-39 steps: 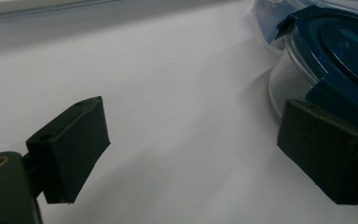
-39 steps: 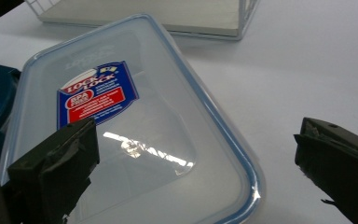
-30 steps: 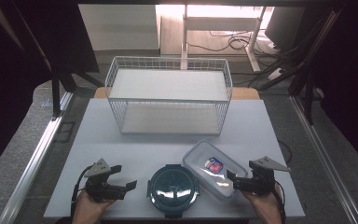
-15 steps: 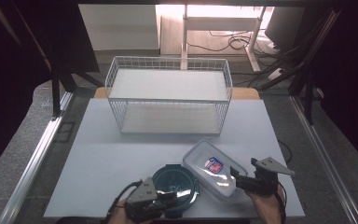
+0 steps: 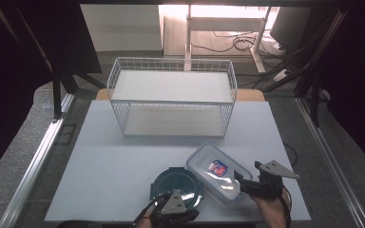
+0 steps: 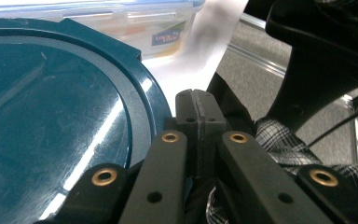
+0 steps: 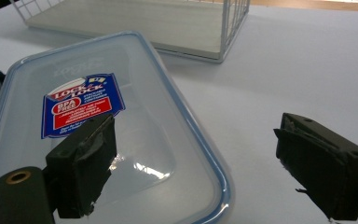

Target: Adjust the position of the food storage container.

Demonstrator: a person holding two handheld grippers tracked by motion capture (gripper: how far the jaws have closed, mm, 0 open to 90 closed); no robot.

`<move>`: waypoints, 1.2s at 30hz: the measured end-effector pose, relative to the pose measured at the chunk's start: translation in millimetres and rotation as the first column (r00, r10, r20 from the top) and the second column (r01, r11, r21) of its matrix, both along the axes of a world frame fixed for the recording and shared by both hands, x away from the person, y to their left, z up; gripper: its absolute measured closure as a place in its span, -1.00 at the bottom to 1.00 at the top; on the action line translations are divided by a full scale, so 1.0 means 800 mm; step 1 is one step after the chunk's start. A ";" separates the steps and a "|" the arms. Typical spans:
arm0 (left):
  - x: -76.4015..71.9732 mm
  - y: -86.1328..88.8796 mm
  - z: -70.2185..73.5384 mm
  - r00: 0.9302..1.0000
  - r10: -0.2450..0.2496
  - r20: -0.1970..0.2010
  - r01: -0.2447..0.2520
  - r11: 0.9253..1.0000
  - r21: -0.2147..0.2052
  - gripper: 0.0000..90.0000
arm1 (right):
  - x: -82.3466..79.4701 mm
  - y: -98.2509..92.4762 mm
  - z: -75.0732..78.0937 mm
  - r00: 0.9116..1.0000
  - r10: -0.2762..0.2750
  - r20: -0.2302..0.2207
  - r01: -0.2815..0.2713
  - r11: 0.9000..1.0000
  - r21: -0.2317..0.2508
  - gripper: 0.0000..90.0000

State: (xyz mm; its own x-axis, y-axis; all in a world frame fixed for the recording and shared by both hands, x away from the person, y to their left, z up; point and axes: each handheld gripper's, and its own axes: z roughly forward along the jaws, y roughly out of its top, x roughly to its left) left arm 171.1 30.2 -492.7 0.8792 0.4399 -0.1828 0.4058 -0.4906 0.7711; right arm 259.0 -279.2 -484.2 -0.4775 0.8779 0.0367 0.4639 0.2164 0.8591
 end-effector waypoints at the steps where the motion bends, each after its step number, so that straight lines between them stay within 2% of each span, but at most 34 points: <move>1: 0.000 0.000 0.000 1.000 -0.002 0.000 0.002 1.000 0.000 1.00 | 0.000 0.001 0.000 1.000 0.002 -0.002 -0.002 1.000 -0.005 -0.73; 7: 0.008 0.009 -0.002 1.000 0.005 -0.008 -0.005 1.000 -0.019 1.00 | 0.000 -0.001 0.000 1.000 -0.007 -0.004 0.007 1.000 -0.005 -0.72; 13: 0.025 0.032 -0.005 0.998 0.064 -0.016 -0.064 0.997 -0.031 1.00 | 0.000 -0.003 0.000 1.000 -0.015 -0.006 0.015 1.000 0.006 -0.71; 14: 0.031 0.041 -0.006 0.996 0.094 -0.013 -0.094 0.995 -0.032 1.00 | 0.000 -0.003 0.000 1.000 -0.016 -0.007 0.016 1.000 0.005 -0.71; 15: 0.031 0.041 -0.006 0.996 0.094 -0.013 -0.094 0.995 -0.032 1.00 | 0.000 -0.003 0.000 1.000 -0.016 -0.007 0.016 1.000 0.005 -0.71; 17: 0.039 0.051 -0.007 0.993 0.120 -0.013 -0.120 0.992 -0.037 1.00 | 0.000 -0.003 0.000 1.000 -0.017 -0.006 0.017 1.000 0.005 -0.71; 18: 0.046 0.059 -0.007 0.989 0.147 -0.007 -0.147 0.989 -0.034 1.00 | 0.000 -0.003 0.000 1.000 -0.018 -0.007 0.018 1.000 0.004 -0.70; 20: 0.049 0.063 -0.008 0.987 0.158 -0.007 -0.158 0.987 -0.036 1.00 | 0.000 -0.003 0.000 1.000 -0.019 -0.007 0.019 1.000 0.003 -0.70; 25: 0.070 0.076 -0.009 0.978 0.208 -0.005 -0.208 0.978 -0.033 1.00 | 0.000 -0.002 0.000 1.000 -0.019 -0.007 0.019 1.000 0.001 -0.70; 27: 0.079 0.083 -0.008 0.973 0.229 0.000 -0.229 0.973 -0.026 1.00 | 0.000 -0.002 0.000 1.000 -0.019 -0.006 0.019 1.000 0.002 -0.70; 28: 0.087 0.089 -0.008 0.969 0.249 -0.006 -0.249 0.968 -0.025 1.00 | 0.000 -0.003 0.000 1.000 -0.019 -0.006 0.019 1.000 0.005 -0.69; 29: 0.087 0.089 -0.008 0.969 0.249 -0.006 -0.249 0.968 -0.025 1.00 | 0.000 -0.003 0.000 1.000 -0.019 -0.006 0.019 1.000 0.005 -0.69; 31: 0.093 0.092 -0.007 0.964 0.264 -0.023 -0.264 0.964 -0.025 1.00 | 0.000 -0.003 0.000 1.000 -0.022 -0.011 0.023 1.000 0.008 -0.69; 33: 0.096 0.088 -0.002 0.960 0.278 -0.043 -0.278 0.960 -0.002 1.00 | 0.000 -0.004 0.000 1.000 -0.022 -0.011 0.022 1.000 0.009 -0.69; 36: 0.105 0.082 0.014 0.958 0.286 -0.031 -0.286 0.958 0.000 1.00 | 0.001 -0.003 0.000 1.000 -0.007 -0.011 0.007 1.000 0.018 -0.70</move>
